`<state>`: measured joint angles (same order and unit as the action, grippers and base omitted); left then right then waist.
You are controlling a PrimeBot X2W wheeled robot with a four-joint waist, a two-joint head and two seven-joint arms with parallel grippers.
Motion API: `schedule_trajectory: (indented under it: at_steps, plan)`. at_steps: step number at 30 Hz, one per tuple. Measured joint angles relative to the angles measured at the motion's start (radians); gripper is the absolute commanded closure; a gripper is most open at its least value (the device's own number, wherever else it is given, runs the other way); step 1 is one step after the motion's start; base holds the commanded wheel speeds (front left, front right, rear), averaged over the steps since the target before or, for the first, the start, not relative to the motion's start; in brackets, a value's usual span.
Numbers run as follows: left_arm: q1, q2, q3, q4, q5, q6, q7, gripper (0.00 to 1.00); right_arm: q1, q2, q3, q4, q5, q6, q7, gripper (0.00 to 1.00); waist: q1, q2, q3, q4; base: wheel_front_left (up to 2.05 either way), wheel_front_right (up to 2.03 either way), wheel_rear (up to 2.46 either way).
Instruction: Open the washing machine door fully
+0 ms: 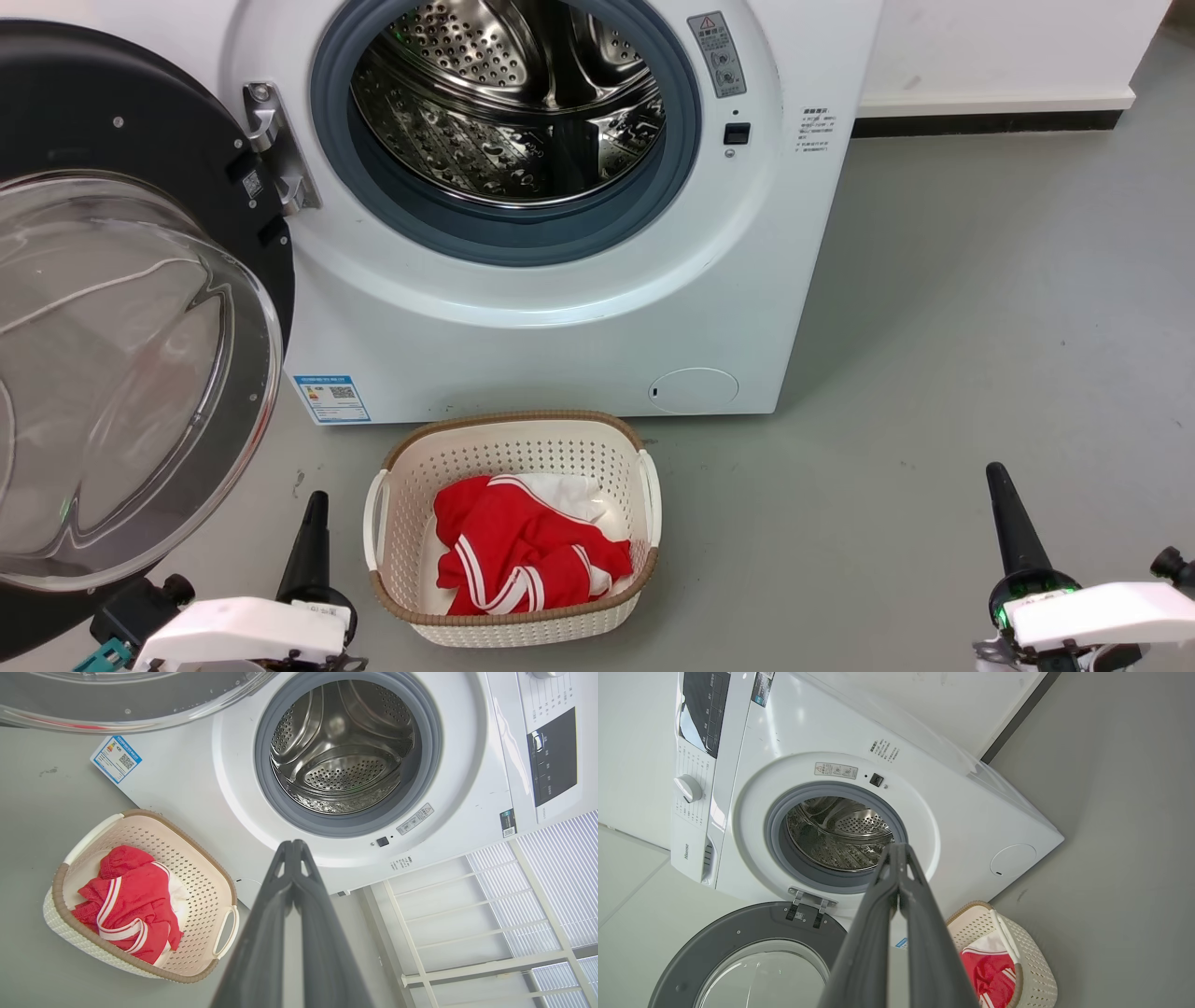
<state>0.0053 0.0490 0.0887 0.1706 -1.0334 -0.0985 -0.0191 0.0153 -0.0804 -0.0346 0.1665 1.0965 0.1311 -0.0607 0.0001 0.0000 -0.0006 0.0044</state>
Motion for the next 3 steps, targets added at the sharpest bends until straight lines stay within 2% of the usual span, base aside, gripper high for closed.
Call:
schedule_trajectory:
  at_steps: [3]
  plan:
    - [-0.010, 0.000, 0.002, 0.004, -0.033, -0.004, 0.009, 1.00, -0.011, 0.000, -0.002, 0.004, 0.034, 0.000, 0.009, 1.00, 0.0000, 0.0000, 0.000, 0.000, 0.00, 0.00, 0.00]
